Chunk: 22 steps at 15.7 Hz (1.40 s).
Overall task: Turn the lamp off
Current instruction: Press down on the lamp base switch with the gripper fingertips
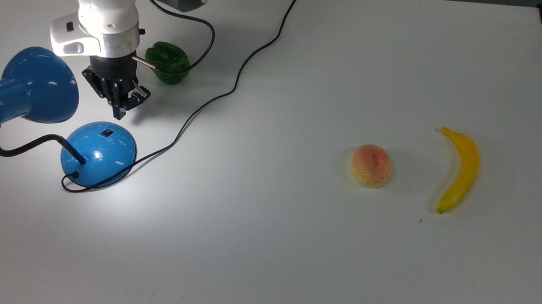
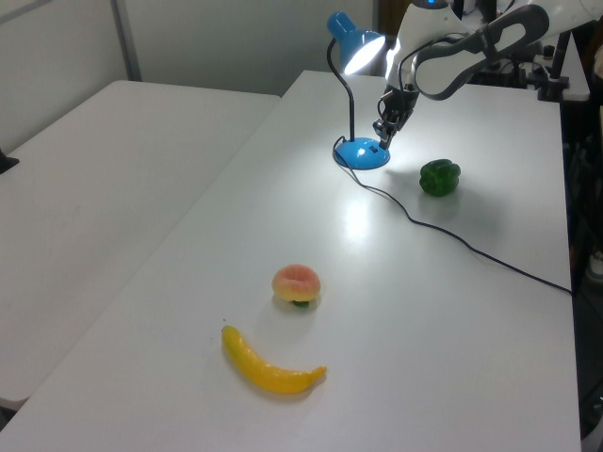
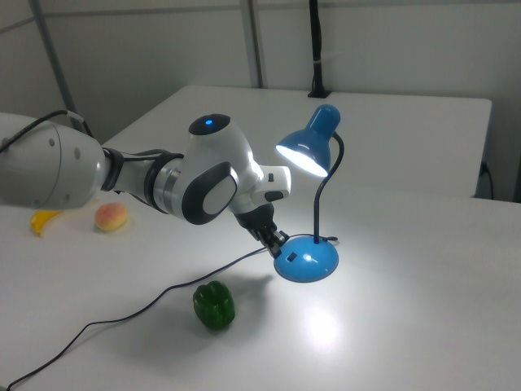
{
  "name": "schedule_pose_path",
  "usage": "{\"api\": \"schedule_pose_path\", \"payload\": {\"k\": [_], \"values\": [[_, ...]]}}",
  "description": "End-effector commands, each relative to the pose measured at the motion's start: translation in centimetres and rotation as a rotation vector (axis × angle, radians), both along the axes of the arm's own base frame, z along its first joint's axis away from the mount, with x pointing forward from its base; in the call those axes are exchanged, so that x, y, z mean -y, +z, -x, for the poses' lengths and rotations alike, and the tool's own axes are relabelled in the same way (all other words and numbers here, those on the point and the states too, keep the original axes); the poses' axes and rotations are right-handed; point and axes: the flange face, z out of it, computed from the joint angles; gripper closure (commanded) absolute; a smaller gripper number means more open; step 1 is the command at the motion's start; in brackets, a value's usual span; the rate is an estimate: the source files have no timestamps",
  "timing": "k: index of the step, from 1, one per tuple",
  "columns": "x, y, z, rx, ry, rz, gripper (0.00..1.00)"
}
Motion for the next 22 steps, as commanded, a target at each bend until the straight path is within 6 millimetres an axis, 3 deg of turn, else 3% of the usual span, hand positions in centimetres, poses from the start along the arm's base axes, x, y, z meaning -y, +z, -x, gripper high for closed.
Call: {"api": "schedule_pose_path", "payload": {"k": [1,10,22], "values": [[0.4,-0.8,-0.5,0.051,0.001,0.019,1.0],[2.0,-1.7,-0.7,0.097,-0.008,0.045,1.0],[1.8,-3.0,-0.7,0.083,-0.005,0.042,1.0]]}}
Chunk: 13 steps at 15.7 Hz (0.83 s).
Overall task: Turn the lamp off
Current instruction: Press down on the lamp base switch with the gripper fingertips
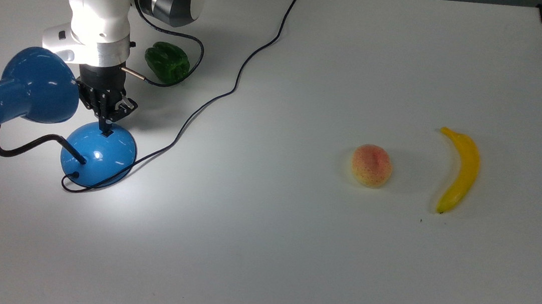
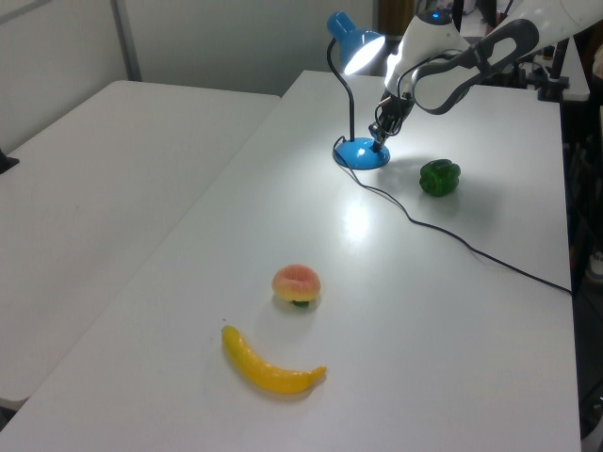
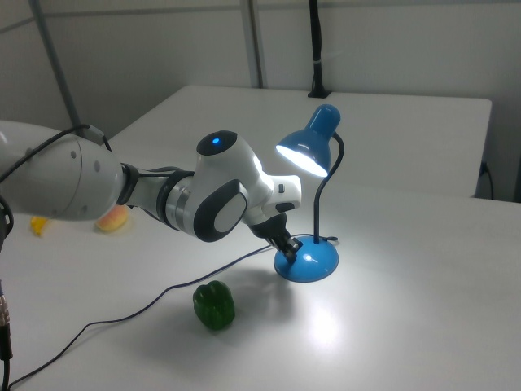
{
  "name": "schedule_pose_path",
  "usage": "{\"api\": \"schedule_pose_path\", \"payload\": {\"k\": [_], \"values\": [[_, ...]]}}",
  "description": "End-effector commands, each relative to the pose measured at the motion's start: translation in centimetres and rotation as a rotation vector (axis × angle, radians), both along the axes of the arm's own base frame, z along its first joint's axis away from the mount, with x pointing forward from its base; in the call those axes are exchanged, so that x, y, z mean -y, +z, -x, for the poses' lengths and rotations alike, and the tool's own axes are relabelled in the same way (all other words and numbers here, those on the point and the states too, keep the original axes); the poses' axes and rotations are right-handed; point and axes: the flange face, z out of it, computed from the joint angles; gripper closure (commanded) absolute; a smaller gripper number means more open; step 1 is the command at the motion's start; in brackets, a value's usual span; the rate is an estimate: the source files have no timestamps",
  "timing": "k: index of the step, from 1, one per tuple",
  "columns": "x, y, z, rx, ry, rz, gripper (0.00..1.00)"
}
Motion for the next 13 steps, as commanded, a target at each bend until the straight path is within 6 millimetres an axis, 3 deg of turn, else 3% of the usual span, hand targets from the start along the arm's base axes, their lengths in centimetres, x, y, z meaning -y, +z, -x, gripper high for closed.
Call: {"api": "schedule_pose_path", "payload": {"k": [1,3,8,13], "values": [[-0.2,-1.0,0.3,-0.012,0.008,0.013,1.0],[-0.5,-1.7,1.0,-0.036,0.009,0.006,1.0],[-0.8,-1.4,2.2,-0.164,-0.011,-0.021,1.0],[-2.0,2.3,2.7,-0.185,-0.009,-0.04,1.0]]}}
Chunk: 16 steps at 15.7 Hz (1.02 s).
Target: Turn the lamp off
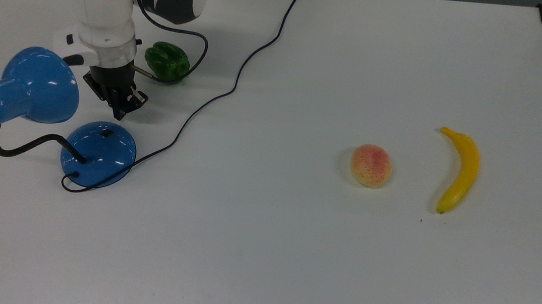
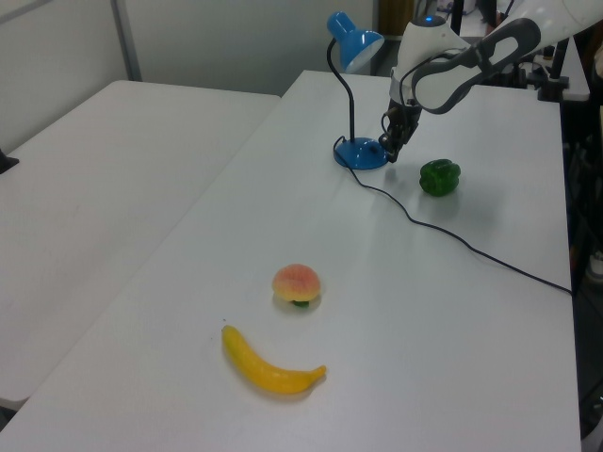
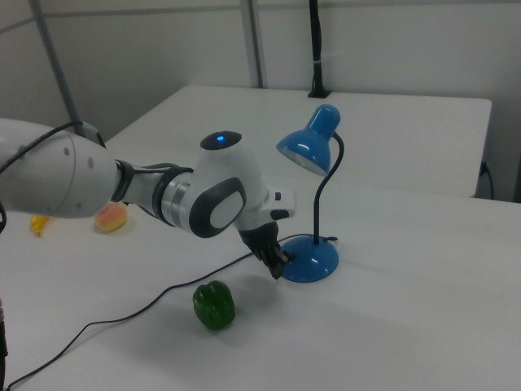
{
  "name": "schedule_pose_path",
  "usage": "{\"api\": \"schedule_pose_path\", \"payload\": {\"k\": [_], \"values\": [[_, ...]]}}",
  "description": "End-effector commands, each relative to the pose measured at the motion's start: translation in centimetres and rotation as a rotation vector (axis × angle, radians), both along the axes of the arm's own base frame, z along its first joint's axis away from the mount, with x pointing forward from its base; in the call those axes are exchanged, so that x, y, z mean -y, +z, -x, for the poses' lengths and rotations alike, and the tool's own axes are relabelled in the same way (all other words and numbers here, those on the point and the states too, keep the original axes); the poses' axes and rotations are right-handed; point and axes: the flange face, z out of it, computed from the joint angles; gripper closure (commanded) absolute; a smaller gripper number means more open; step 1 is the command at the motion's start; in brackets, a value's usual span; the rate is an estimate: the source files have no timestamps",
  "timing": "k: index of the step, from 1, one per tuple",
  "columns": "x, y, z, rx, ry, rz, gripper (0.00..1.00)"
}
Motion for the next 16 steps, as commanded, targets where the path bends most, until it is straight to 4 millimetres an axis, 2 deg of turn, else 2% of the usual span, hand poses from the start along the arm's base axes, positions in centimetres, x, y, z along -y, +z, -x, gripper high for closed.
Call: {"api": "schedule_pose_path", "payload": {"k": [1,2,6,9,12,16], "values": [[-2.4,4.7,1.3,-0.035,0.008,-0.013,1.0],[-4.1,5.6,1.4,-0.054,0.034,-0.017,1.0],[-9.7,11.3,2.1,-0.093,0.125,-0.015,1.0],[-14.2,14.9,3.4,-0.138,0.205,0.003,1.0],[-17.1,18.0,5.5,-0.175,0.303,0.016,1.0],[-20.6,23.4,9.5,-0.208,0.438,0.026,1.0]]}}
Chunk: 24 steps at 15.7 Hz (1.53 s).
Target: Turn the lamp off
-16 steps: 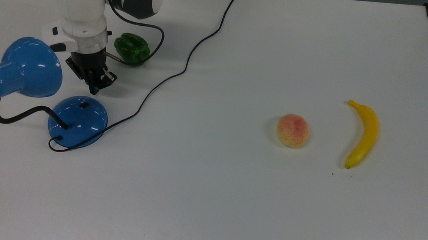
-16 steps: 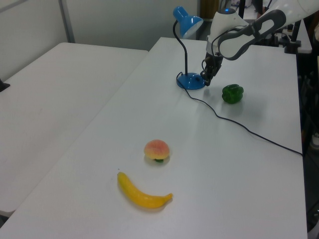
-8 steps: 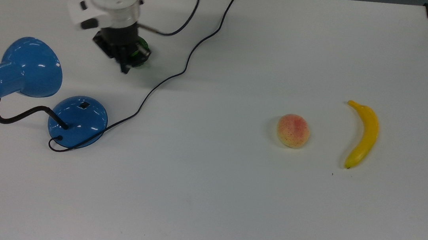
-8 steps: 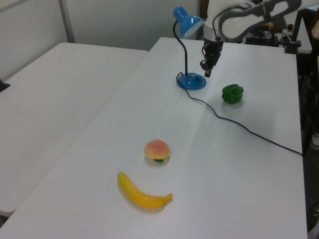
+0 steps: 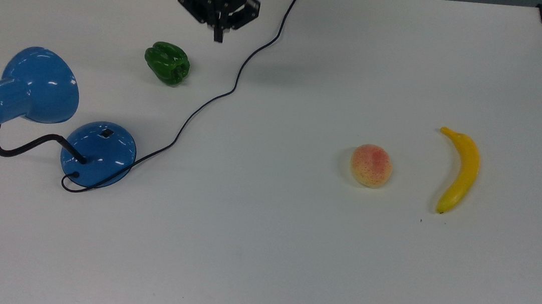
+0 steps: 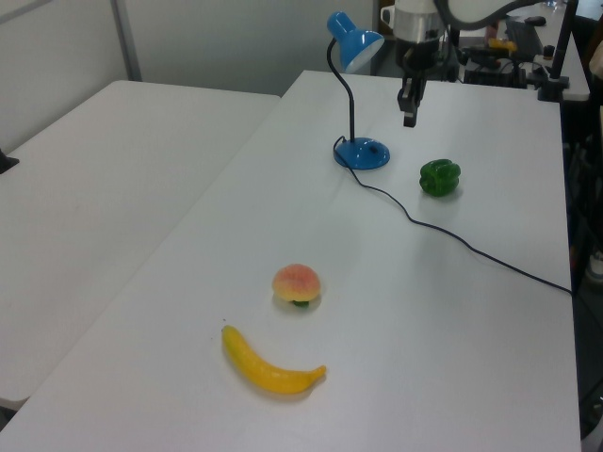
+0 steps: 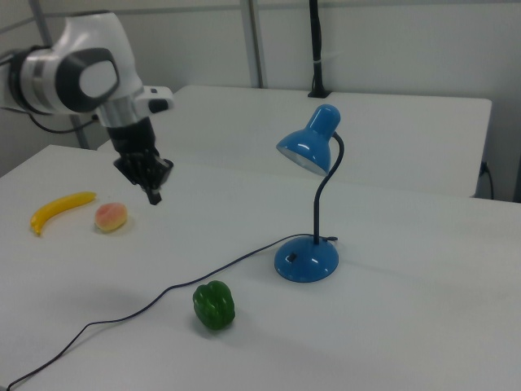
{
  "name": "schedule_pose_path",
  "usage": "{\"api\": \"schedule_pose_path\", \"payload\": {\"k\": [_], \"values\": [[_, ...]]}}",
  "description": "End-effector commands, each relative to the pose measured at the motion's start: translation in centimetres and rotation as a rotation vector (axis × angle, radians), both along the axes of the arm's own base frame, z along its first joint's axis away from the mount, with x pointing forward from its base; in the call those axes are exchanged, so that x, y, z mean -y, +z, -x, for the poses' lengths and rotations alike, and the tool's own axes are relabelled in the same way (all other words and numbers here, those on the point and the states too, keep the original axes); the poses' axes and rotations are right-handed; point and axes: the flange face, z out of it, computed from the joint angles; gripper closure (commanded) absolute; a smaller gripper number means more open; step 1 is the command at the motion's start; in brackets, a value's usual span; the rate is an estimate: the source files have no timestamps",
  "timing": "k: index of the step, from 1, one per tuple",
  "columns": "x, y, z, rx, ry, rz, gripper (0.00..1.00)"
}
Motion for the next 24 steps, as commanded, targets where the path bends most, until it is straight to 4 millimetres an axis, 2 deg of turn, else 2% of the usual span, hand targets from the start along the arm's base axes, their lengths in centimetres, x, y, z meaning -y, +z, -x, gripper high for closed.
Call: {"api": "schedule_pose_path", "payload": {"k": [1,3,6,8,9,12,13,18,20,24], "values": [[-2.2,4.0,3.6,-0.023,0.104,0.015,1.0],[-3.0,5.1,4.2,-0.038,0.117,0.017,1.0],[-2.9,5.5,4.3,-0.041,0.114,0.019,1.0],[-2.4,6.0,4.2,-0.033,0.094,0.016,0.74],[-2.2,6.5,4.1,-0.025,0.086,0.015,0.66],[-0.4,7.5,3.9,-0.012,0.064,0.013,0.1],[0.5,8.0,3.9,-0.011,0.049,0.013,0.0],[0.5,8.9,3.9,-0.008,0.043,0.013,0.0],[-0.1,8.6,3.9,-0.021,0.045,0.015,0.0],[-0.1,8.7,4.4,-0.048,0.042,0.017,0.0]]}}
